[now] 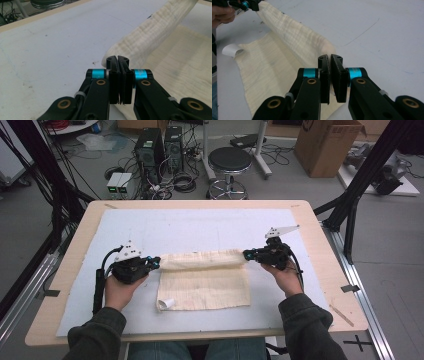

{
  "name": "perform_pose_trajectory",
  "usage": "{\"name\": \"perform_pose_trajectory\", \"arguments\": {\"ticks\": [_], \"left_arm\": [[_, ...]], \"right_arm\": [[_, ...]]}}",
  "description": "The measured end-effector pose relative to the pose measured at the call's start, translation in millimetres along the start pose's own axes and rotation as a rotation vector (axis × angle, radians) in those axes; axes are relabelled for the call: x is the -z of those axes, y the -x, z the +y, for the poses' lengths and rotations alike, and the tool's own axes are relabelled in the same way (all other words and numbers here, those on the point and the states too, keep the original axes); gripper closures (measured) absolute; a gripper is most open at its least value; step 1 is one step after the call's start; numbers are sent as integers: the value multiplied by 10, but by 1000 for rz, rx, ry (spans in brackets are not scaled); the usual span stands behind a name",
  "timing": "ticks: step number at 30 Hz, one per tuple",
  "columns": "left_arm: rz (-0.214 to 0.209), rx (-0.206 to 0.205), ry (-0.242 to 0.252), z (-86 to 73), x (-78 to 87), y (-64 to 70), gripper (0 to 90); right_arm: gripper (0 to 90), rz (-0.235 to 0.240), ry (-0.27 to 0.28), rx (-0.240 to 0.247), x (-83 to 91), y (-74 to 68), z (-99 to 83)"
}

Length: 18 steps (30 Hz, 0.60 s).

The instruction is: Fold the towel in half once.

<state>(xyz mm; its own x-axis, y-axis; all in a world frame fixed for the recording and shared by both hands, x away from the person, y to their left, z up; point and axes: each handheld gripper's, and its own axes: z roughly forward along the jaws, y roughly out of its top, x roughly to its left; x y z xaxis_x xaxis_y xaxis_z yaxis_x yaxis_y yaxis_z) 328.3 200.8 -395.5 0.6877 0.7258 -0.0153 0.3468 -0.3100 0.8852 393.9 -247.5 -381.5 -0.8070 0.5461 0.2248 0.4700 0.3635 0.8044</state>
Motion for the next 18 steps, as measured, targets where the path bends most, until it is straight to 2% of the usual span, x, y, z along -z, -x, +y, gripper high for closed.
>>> {"name": "perform_pose_trajectory", "arguments": {"ticks": [6, 9, 14, 18], "left_arm": [[-6, -25, -1, -18, 64, 61, 876], [-13, -23, 12, -29, 108, 74, 876], [-22, -32, 8, -56, 149, 101, 876], [-30, -23, 11, -97, 167, 123, 876]], "right_arm": [[855, 9, 6, 14, 50, -92, -50], [855, 6, 3, 21, 67, -127, -75], [854, 12, 8, 36, 88, -170, -111], [854, 14, 1, 34, 87, -195, -149]]}}
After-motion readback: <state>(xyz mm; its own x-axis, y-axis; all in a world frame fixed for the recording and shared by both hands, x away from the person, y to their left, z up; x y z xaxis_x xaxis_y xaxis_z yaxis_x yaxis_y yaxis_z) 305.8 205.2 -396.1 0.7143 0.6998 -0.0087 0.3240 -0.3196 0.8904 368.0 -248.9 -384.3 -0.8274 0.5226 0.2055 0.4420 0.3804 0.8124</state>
